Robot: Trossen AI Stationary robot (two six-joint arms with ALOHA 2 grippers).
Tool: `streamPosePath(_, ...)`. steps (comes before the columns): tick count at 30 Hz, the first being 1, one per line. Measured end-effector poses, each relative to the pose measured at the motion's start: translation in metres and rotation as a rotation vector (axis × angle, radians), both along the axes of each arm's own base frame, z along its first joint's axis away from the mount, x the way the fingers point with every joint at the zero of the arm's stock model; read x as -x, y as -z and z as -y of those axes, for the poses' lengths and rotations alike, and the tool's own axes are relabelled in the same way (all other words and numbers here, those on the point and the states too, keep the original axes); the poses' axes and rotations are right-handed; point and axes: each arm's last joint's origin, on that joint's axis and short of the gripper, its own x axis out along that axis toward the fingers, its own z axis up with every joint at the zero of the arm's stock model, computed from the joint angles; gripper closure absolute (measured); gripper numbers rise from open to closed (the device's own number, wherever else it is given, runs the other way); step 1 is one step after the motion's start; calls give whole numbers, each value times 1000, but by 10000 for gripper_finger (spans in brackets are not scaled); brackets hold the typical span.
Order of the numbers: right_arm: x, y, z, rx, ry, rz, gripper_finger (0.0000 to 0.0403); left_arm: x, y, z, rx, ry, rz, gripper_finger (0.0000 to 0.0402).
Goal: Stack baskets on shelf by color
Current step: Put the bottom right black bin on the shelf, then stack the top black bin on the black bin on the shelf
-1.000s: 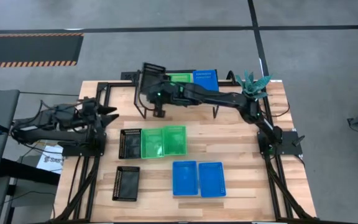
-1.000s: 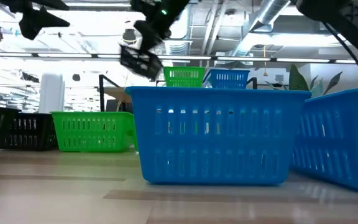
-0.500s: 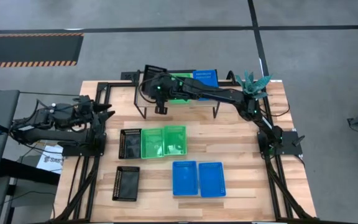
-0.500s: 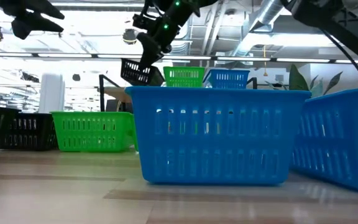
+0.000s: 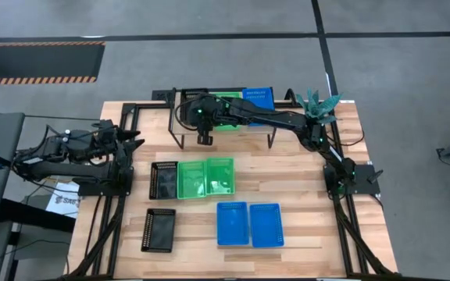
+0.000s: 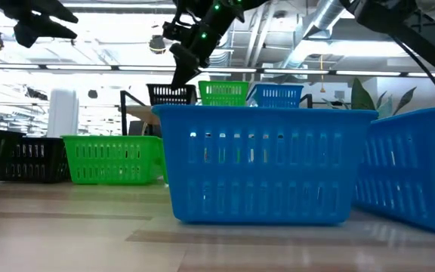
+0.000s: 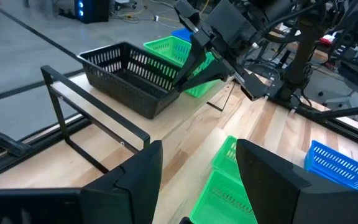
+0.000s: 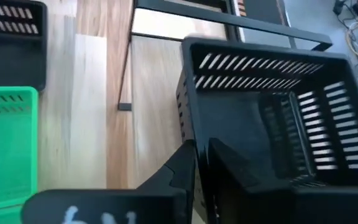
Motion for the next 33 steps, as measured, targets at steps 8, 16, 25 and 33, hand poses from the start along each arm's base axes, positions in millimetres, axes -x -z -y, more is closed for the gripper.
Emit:
streamPosePath(8,2,-8,-6,-33,27,30,255,0,1,0,19,-6,4,209)
streamPosePath(16,0,-44,-74,-68,-67,174,191,0,2,0,21,-8,-8,209)
streamPosePath(25,-38,4,-162,-79,-244,216,200,1,4,0,31,-11,-32,209)
streamPosePath(33,-72,63,-198,-86,-305,311,203,1,5,0,47,-17,-28,209)
